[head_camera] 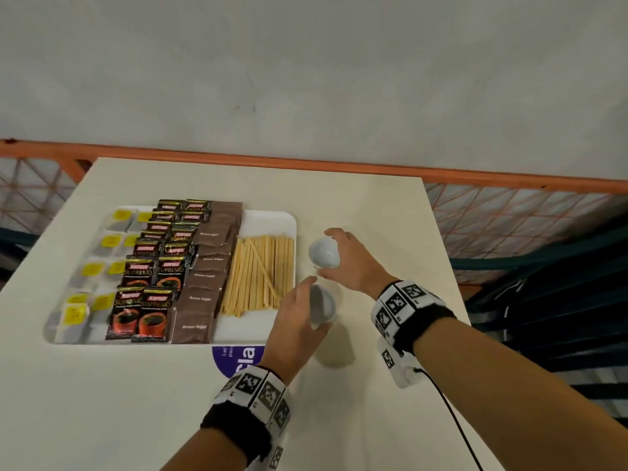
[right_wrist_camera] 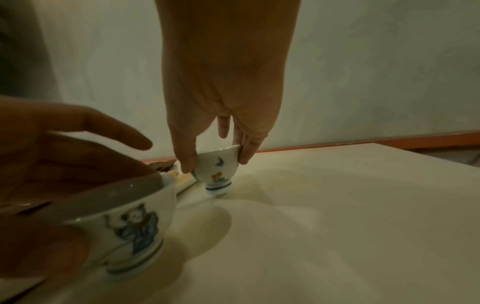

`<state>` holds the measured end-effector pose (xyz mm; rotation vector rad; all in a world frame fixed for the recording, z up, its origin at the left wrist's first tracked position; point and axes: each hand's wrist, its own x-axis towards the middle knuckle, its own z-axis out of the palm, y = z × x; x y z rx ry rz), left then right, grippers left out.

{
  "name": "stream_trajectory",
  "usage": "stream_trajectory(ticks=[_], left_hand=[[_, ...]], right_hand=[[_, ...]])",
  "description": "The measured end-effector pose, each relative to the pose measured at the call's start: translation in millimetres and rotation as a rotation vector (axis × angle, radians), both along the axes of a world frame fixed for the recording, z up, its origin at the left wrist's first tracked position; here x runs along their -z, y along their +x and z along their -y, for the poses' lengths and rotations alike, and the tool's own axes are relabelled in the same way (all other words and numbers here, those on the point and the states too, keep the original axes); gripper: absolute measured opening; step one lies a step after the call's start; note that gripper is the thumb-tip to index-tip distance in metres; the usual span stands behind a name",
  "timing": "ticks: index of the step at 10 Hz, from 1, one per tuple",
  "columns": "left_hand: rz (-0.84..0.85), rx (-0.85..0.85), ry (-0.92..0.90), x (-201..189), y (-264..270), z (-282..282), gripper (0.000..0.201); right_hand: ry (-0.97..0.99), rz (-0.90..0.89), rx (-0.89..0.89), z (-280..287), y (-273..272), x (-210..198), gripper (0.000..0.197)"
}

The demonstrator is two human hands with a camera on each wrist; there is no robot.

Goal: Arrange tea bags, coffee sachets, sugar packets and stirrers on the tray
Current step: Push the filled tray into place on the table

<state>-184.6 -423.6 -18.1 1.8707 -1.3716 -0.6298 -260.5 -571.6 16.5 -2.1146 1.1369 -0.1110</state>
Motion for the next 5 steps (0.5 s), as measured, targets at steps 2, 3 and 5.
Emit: stream_trajectory(ticks=[2, 3, 5], left_hand=[[0.032, 0.007, -0.084, 6.0, 3.1, 7.1, 0.080], [0.036, -0.006, -0.096, 6.9, 3.1, 6.5, 0.080], [-0.016, -0.009, -0.098, 3.4, 2.5, 7.5, 0.080]], right_hand=[[-0.001, 0.013, -0.016, 5.6, 11.3, 9.3, 0.079], [0.003, 0.015, -0.019, 5.4, 14.6, 6.9, 0.080], [-0.004, 0.029, -0.021, 4.3, 14.0, 5.3, 0.083]])
